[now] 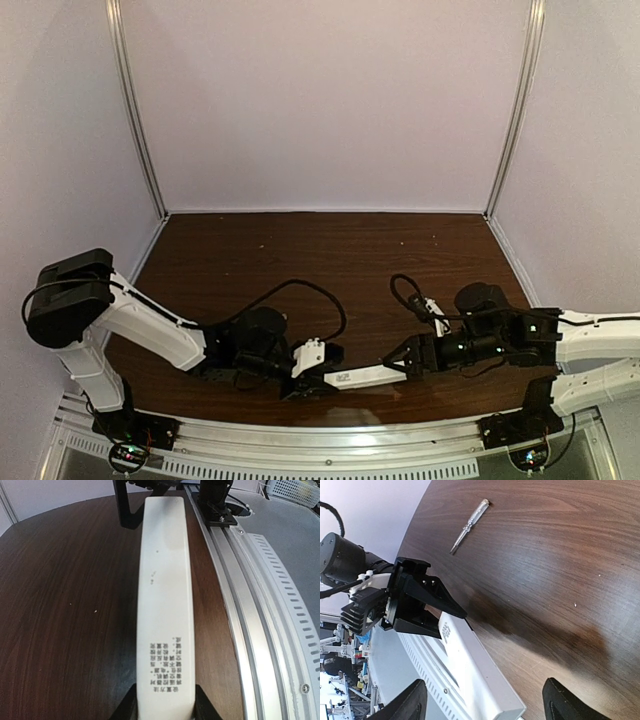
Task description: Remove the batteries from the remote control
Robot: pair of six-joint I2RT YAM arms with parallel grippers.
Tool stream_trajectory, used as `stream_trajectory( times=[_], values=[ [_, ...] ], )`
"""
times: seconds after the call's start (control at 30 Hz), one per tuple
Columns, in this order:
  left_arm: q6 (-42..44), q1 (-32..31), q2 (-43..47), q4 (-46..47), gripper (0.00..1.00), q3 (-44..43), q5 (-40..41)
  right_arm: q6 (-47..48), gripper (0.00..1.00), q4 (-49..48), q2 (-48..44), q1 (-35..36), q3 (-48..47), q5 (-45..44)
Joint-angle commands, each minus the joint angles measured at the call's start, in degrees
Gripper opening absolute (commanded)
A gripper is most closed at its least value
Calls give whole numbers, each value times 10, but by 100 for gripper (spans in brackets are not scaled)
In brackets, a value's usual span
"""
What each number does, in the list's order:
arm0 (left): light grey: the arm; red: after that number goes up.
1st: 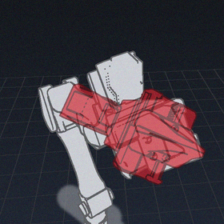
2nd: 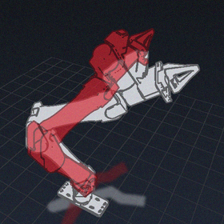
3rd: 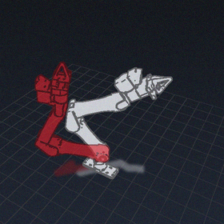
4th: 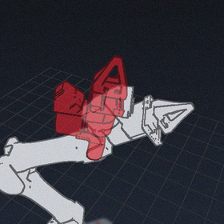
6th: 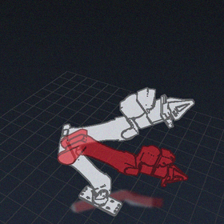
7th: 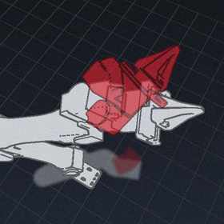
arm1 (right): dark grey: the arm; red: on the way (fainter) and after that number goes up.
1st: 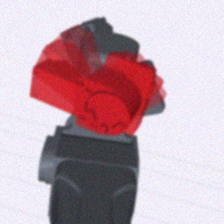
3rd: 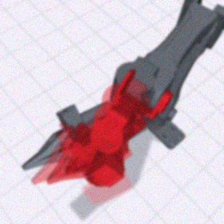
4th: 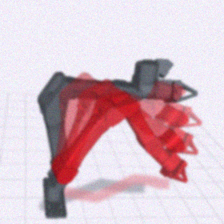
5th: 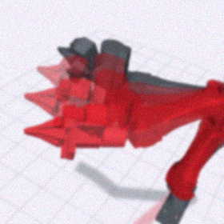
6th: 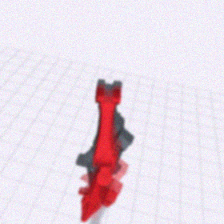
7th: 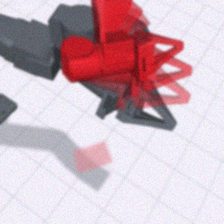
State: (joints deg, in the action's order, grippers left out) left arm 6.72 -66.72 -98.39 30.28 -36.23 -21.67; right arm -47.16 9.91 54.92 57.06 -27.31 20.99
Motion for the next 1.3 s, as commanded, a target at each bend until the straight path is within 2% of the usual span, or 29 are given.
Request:
stream_trajectory(
  times=[0.0, 0.13, 0.33, 0.47, 0.6, 0.7, 0.87, 1.03, 1.17, 1.27],
  values=[
    [-15, -2, 29, 38, 0, -2, -23, 31, 81, -25, -43, -4, 15, -25],
    [-40, -2, 39, 29, 0, -12, -33, 71, 82, -45, -79, -3, 24, -46],
    [-110, -1, 59, -6, 0, -39, -40, 128, 83, -175, -192, -3, 96, -74],
    [-149, 5, 88, -30, 0, -50, -56, 178, 84, -232, -261, -3, 140, -50],
    [-169, 16, 107, -45, 0, -57, -61, 213, 85, -234, -288, -3, 144, 0],
    [-175, 27, 101, -84, 0, -85, -78, 223, 85, -248, -283, -3, 143, 13],
    [-175, 59, 99, -164, 0, -131, -128, 245, 84, -327, -238, -2, 156, 60],
    [-155, 87, 102, -259, 0, -175, -150, 311, 84, -324, -161, -1, 116, 100],
    [-139, 90, 105, -315, 0, -201, -140, 373, 82, -286, -123, -1, 83, 100],
    [-131, 89, 117, -338, 0, -206, -126, 386, 79, -297, -107, -1, 82, 106]
  ],
)
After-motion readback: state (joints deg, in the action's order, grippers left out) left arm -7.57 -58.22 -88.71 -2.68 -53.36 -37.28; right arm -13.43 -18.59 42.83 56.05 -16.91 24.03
